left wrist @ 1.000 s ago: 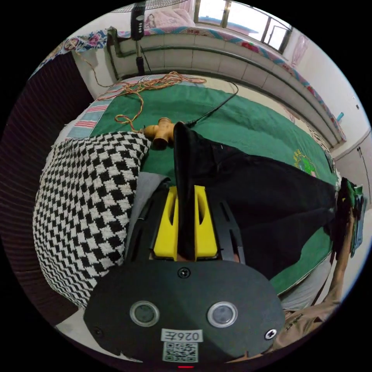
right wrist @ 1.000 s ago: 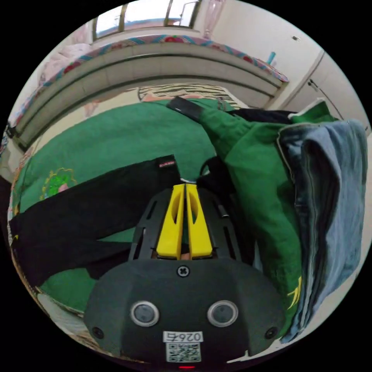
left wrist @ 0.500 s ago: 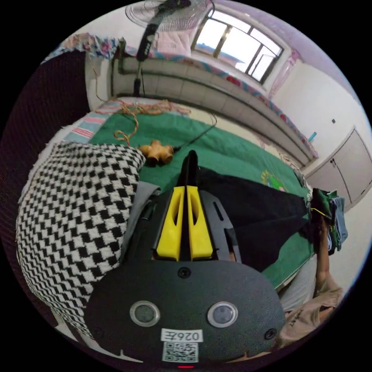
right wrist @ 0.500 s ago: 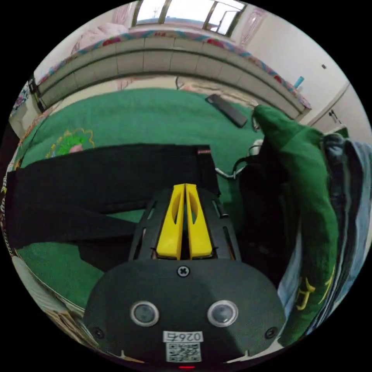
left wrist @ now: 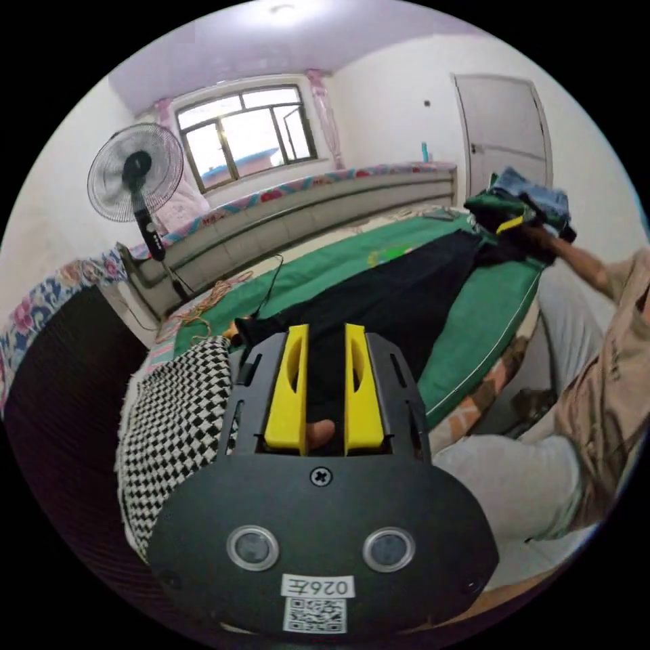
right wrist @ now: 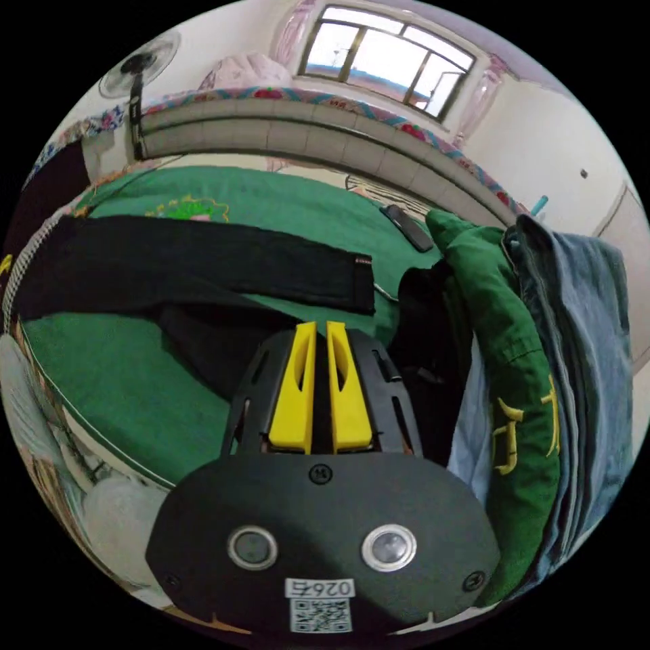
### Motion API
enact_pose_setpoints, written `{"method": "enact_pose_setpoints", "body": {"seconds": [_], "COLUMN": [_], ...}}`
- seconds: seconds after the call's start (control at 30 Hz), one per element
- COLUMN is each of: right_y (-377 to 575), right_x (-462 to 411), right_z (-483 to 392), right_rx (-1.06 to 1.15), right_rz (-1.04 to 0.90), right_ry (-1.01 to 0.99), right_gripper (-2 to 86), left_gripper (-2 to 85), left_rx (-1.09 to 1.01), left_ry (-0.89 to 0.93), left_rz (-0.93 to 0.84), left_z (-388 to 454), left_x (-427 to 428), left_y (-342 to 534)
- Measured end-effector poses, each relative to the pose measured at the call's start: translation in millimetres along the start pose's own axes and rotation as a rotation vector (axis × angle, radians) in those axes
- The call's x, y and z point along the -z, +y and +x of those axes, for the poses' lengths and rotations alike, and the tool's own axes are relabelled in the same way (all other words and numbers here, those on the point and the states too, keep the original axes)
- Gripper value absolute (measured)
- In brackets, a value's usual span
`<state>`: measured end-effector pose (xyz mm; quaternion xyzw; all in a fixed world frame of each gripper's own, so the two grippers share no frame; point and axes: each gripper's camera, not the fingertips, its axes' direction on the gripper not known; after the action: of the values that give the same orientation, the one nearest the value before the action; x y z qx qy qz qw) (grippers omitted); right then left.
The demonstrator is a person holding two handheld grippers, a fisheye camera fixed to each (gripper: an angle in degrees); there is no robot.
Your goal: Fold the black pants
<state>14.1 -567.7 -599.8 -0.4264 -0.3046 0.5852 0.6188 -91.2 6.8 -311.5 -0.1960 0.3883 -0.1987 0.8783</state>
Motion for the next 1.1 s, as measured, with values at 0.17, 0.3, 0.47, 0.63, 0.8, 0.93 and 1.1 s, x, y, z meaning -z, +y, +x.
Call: {"method": "enact_pose_setpoints", "body": {"seconds": [0.17, 0.3, 0.47, 0.63, 0.8, 0.93, 1.1], "right_y": [-24.8, -45.1, -57.8, -64.3, -65.2, -63.7, -67.3], "right_x": [-25.2, -53.8, -84.2, -92.5, -101.8, -88.3, -38.6], "right_z": [-18.5, -15.9, -13.6, -6.9, 9.6, 16.4, 13.4], "right_rx": [0.205, 0.268, 0.285, 0.276, 0.167, 0.099, 0.102], "right_rz": [-0.087, -0.182, -0.267, -0.261, -0.260, -0.218, -0.070], "right_ry": [-0.035, -0.129, -0.173, -0.202, -0.325, -0.287, -0.146], "right_gripper": [7.3, 13.4, 14.3, 12.7, 3.7, -1.0, -1.2], "left_gripper": [14.1, 16.8, 17.8, 18.2, 7.3, 4.5, 3.9], "left_rx": [-0.105, -0.104, -0.265, -0.378, -0.365, -0.302, -0.175], "left_ry": [0.009, 0.106, 0.020, -0.013, -0.031, -0.024, -0.112], "left_rz": [-0.099, -0.221, -0.377, -0.458, -0.551, -0.572, -0.389], "left_z": [33.8, 43.4, 79.7, 104.9, 106.5, 100.8, 74.2], "left_x": [-33.3, -66.7, -96.2, -124.9, -157.4, -168.8, -153.2], "left_y": [33.7, 58.5, 76.9, 78.9, 75.0, 59.6, 14.9]}}
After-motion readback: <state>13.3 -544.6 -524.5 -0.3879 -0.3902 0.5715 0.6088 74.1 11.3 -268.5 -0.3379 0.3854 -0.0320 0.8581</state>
